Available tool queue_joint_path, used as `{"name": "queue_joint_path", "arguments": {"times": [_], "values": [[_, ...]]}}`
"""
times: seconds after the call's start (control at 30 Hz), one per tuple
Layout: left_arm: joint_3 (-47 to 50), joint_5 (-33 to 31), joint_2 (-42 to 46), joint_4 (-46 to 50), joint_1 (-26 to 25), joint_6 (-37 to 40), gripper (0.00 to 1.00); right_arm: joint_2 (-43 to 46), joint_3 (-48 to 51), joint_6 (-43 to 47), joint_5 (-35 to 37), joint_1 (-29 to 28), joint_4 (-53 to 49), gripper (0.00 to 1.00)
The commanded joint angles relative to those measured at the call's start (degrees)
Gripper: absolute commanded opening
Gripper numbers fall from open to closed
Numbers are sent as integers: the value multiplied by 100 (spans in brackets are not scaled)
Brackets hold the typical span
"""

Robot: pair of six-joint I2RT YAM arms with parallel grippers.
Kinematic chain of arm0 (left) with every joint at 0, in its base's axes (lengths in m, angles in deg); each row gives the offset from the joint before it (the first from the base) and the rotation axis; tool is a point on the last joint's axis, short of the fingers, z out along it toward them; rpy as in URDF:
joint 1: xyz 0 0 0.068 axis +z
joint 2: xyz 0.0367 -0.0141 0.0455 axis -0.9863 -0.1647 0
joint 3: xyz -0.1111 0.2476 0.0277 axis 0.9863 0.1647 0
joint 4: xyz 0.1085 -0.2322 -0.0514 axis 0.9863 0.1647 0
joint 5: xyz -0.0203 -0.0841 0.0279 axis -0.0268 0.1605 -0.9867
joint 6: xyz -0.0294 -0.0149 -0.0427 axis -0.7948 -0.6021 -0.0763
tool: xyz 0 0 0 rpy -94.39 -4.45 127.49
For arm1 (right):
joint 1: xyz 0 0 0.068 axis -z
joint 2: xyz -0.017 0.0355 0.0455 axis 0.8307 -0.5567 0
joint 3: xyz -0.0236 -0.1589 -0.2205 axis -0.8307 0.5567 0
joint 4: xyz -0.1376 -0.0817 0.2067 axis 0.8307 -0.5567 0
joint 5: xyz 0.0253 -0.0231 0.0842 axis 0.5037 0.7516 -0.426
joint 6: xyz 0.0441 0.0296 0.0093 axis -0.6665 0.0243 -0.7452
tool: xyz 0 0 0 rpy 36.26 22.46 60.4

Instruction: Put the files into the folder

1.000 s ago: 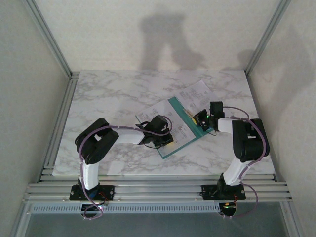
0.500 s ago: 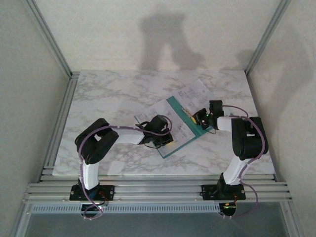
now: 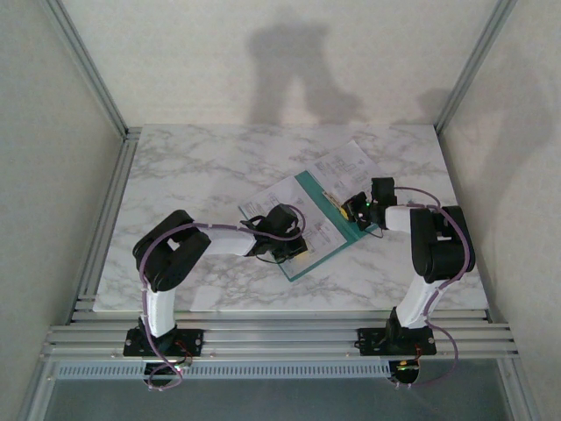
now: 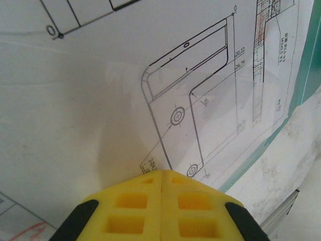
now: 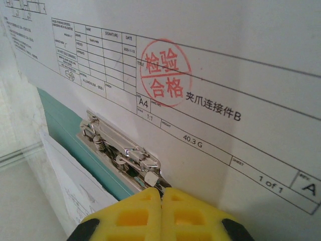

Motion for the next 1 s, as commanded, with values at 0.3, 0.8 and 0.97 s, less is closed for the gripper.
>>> {"name": "queue_joint_path", "arguments": {"times": [0.3, 0.8, 0.97], "values": [[412, -87, 34, 1062, 84, 12, 5, -265, -39, -206, 1140, -25, -1090, 0], [1072, 33, 367, 975, 286, 100, 5, -119, 351, -652, 1486, -265, -1249, 0], [1074, 15, 379, 1017, 291, 140, 5, -83, 584, -953, 1660, -323, -1364, 0]]}}
